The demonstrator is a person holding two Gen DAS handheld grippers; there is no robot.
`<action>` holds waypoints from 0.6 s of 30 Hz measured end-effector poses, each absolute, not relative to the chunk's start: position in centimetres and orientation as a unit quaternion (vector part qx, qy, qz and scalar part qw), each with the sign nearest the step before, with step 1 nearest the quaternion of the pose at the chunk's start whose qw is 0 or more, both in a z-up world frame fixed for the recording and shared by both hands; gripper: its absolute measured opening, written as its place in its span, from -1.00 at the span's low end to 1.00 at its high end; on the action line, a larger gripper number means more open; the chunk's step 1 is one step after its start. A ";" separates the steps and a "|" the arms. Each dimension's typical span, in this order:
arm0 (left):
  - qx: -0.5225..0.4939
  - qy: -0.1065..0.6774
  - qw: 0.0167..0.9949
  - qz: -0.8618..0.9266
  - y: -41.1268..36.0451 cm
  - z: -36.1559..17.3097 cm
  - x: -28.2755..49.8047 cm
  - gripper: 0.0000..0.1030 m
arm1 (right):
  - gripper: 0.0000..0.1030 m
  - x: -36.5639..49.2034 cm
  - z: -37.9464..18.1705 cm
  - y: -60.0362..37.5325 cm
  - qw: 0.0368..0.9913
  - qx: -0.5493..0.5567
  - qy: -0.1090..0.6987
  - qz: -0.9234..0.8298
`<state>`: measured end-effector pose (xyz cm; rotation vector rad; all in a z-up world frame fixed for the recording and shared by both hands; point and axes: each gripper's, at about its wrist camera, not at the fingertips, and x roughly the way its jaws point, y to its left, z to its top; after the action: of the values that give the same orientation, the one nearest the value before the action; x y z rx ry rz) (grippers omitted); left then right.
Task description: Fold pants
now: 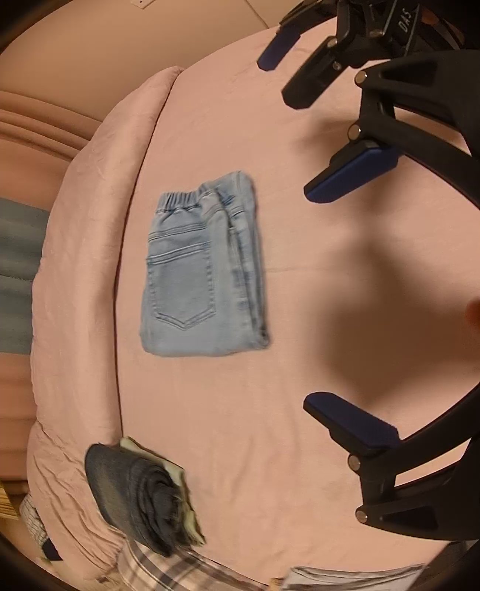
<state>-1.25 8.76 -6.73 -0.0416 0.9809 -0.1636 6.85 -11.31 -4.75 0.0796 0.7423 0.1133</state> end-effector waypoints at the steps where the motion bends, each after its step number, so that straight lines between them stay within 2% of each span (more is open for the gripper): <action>1: -0.020 0.472 0.878 -0.077 8.7 -6.5 -1.9 0.99 | 0.95 6.4 -4.4 -11.1 0.930 0.034 0.361 0.054; 18: 0.007 0.435 0.899 -0.058 7.9 -2.8 -7.3 0.99 | 0.95 1.4 -1.6 -9.9 0.939 0.022 0.337 0.060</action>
<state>-7.25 7.90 -2.79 0.0146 0.9007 -0.1208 1.44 -9.86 -1.59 0.0447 0.6878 0.1227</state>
